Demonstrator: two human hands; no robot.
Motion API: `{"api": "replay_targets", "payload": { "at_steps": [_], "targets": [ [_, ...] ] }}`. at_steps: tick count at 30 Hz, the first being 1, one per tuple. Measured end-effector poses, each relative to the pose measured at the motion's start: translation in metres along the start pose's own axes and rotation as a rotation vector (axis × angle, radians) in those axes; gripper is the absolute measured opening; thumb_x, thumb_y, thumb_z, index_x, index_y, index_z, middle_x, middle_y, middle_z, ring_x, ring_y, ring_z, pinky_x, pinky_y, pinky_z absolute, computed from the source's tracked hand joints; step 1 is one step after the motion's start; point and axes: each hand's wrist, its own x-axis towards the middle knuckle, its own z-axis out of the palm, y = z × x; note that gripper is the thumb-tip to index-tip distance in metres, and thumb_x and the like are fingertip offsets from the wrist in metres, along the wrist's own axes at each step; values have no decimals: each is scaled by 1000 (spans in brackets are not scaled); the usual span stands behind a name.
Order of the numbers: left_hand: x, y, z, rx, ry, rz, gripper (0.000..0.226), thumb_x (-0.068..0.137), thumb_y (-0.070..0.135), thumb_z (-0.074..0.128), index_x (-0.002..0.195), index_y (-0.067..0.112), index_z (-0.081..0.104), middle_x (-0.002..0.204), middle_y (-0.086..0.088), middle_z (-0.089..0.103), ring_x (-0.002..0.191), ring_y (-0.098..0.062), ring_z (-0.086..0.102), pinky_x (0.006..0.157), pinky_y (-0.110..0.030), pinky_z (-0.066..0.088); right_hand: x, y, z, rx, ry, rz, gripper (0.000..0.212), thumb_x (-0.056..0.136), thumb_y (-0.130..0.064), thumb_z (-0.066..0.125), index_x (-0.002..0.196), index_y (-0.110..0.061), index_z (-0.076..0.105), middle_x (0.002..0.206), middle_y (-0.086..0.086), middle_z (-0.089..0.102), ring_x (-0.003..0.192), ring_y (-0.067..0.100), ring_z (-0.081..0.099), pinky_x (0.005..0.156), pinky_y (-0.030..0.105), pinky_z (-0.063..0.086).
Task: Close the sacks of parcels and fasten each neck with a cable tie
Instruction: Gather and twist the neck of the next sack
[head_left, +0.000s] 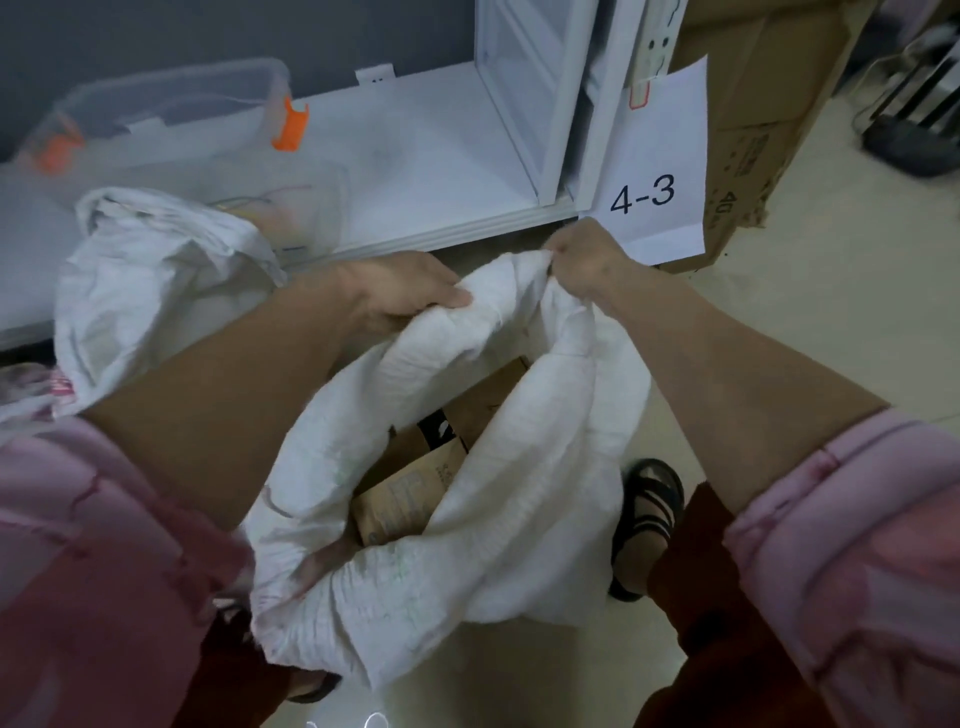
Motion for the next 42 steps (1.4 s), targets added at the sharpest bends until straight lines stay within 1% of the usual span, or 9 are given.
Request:
{"api": "replay_targets", "payload": {
  "at_steps": [8,13,17,20,24,29,33,38,42],
  "targets": [
    [-54,13,5,-574,-200,120,18,93,-2,42,86,-1,59,66,-5,68,57,-11,66,57,-21,56,-11,-63,-21,-59,49,-207,30,91,5,38,68,-10,51,73,4,51,88,26,57,56,20,38],
    [-86,-2,-16,-157,-33,-103,9,76,-2,56,74,5,52,55,-7,53,46,-12,51,47,-19,48,-39,-87,-17,-187,-113,-305,29,92,-13,52,65,-23,46,75,2,50,67,17,47,52,15,33],
    [-98,-5,-23,351,352,-129,16,81,22,56,83,6,58,79,-12,58,70,-23,55,70,-30,50,-63,-85,11,-364,-262,-271,15,87,-14,59,75,-6,63,72,6,56,64,18,51,56,22,41],
    [-103,2,-8,245,330,37,38,74,43,70,94,10,66,92,-4,61,88,-19,57,78,-30,45,-76,-90,26,-296,-324,-245,18,85,-15,63,97,-2,68,86,8,65,76,19,60,69,26,50],
    [-94,-8,12,289,328,53,38,75,37,76,101,9,72,96,-3,66,80,-12,57,62,-20,42,-85,-98,31,-312,-350,-267,20,88,-16,62,72,-4,58,72,7,55,71,20,56,52,21,43],
    [-84,-24,2,26,369,15,25,86,19,69,106,5,69,85,-4,64,67,-12,52,59,-18,43,-88,-75,18,-19,-195,-288,48,77,-26,77,114,-8,54,121,9,56,110,24,55,93,34,47],
    [-79,-44,-1,-265,336,-54,14,91,12,61,100,4,65,92,-9,60,68,-13,50,58,-21,44,-96,-38,30,-495,-39,-346,51,78,-33,74,119,-12,53,115,7,59,114,26,42,92,39,43],
    [-82,-61,-4,-606,225,-54,19,92,2,54,108,-2,61,118,-15,61,111,-26,57,93,-33,47,-93,-15,56,-408,148,-353,17,93,-20,56,84,-10,67,89,10,60,89,27,53,70,31,41],
    [-87,-66,-9,-368,295,-114,11,91,9,56,96,4,65,104,-15,66,89,-23,62,74,-26,51,-89,-29,51,-11,-91,-152,36,96,-13,51,62,-6,56,67,6,51,67,20,49,62,28,37]
  ]
}}
